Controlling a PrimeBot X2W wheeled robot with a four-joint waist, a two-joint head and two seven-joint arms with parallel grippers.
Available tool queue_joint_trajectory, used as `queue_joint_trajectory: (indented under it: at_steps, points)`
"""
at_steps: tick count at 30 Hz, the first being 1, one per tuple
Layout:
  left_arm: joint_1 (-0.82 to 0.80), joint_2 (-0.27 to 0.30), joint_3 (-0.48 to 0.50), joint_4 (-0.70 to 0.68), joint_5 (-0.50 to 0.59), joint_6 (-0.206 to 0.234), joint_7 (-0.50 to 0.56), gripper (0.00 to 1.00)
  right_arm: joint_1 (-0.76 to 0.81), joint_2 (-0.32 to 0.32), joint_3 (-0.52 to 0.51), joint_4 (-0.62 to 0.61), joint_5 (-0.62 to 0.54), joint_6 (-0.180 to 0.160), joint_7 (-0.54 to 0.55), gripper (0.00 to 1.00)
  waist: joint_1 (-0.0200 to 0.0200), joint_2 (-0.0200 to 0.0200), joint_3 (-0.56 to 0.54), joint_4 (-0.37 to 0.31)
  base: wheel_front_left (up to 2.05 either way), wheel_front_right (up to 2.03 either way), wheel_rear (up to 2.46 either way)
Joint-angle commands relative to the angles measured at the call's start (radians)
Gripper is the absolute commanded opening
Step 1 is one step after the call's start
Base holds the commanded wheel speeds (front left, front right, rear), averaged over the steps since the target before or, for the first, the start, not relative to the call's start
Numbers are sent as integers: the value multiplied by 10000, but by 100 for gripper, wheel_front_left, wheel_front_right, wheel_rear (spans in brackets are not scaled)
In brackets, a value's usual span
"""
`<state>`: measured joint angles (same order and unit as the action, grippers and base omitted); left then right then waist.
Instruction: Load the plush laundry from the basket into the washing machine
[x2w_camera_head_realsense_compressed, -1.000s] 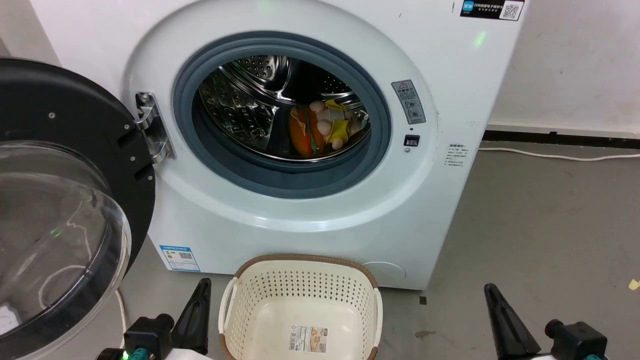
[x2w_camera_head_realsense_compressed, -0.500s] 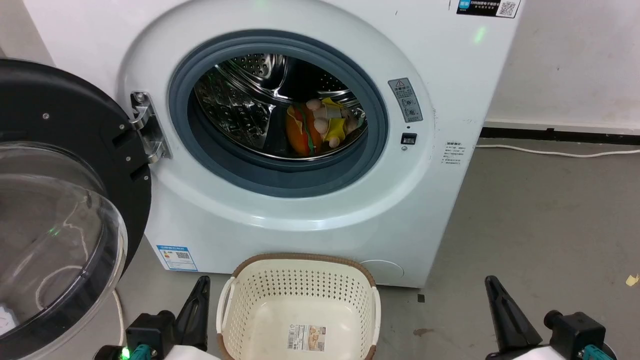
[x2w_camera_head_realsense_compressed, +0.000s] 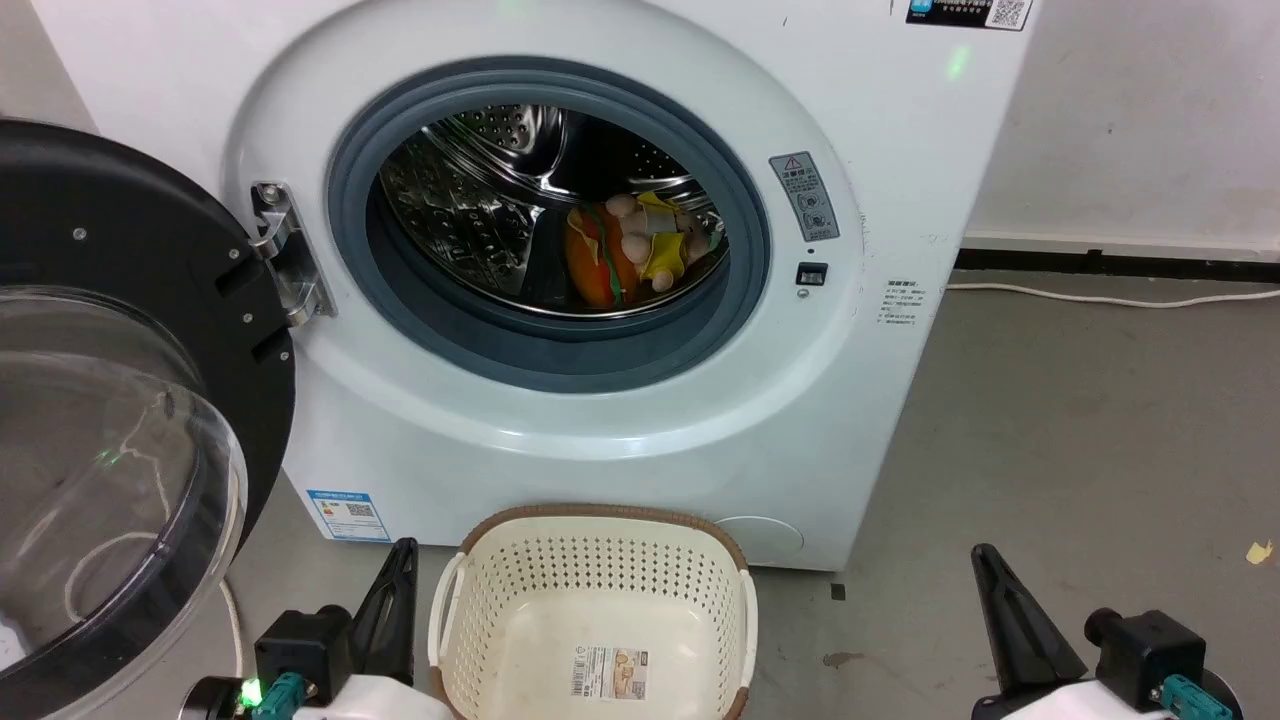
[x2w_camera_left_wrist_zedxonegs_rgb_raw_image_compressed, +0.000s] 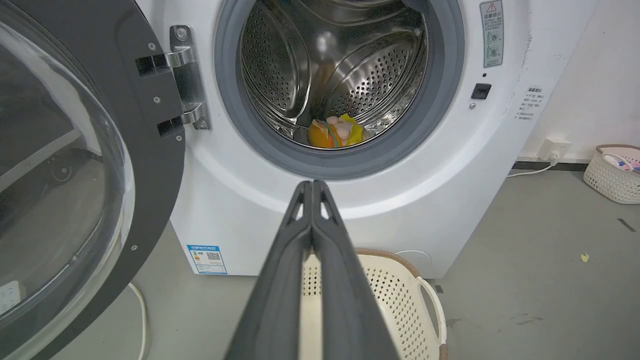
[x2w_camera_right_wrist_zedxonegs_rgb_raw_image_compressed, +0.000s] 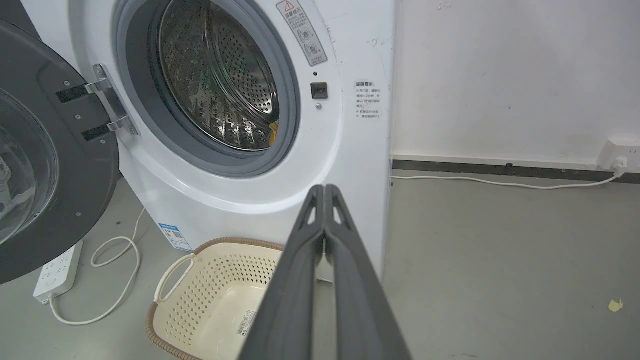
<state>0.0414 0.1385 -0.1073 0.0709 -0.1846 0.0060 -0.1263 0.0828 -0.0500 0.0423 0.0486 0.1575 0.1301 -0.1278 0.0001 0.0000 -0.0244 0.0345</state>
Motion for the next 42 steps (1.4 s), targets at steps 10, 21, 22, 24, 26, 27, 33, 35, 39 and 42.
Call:
queue_joint_trajectory:
  at_steps: [10, 21, 22, 24, 26, 27, 33, 35, 39, 42]
  points:
    - [-161, -193, 227, -173, 367, -25, 224, 0, -263, -1, -91, -149, -315, 3, 231, 0, -1, 0, 40, -56, 0, 0, 0]
    - [-215, -342, 409, -289, 685, -32, 448, 0, -385, -2, -162, -221, -586, 3, 457, 0, -1, 0, 84, -118, 0, 0, 0]
    - [-220, -355, 426, -299, 714, -33, 468, 0, -396, -2, -169, -228, -611, 4, 477, 0, -1, 0, 88, -124, 0, 0, 0]
    - [-230, -382, 459, -320, 772, -35, 509, 0, -418, -2, -182, -241, -661, 4, 518, 0, -1, 0, 96, -135, 0, 0, 0]
    - [-240, -409, 492, -341, 830, -36, 549, 0, -440, -2, -195, -254, -710, 4, 559, 0, -1, 0, 104, -147, 0, 0, 0]
    - [-245, -423, 509, -352, 859, -37, 570, 0, -451, -2, -201, -261, -735, 4, 580, 0, -1, 0, 108, -152, 0, 0, 0]
    - [-274, -504, 608, -414, 1032, -41, 691, 0, -517, -2, -240, -301, -882, 4, 702, 0, -1, 0, 132, -186, 0, 0, 0]
    - [-284, -531, 641, -435, 1090, -42, 732, 0, -539, -2, -253, -314, -932, 4, 744, 0, -1, 0, 140, -198, 0, 0, 0]
    - [-304, -585, 707, -477, 1206, -45, 814, 0, -584, -2, -279, -340, -1031, 5, 826, 0, -1, 0, 156, -220, 0, 0, 0]
    - [-319, -625, 757, -509, 1293, -47, 875, 0, -617, -2, -299, -360, -1105, 5, 887, 0, -1, 0, 168, -237, 0, 0, 0]
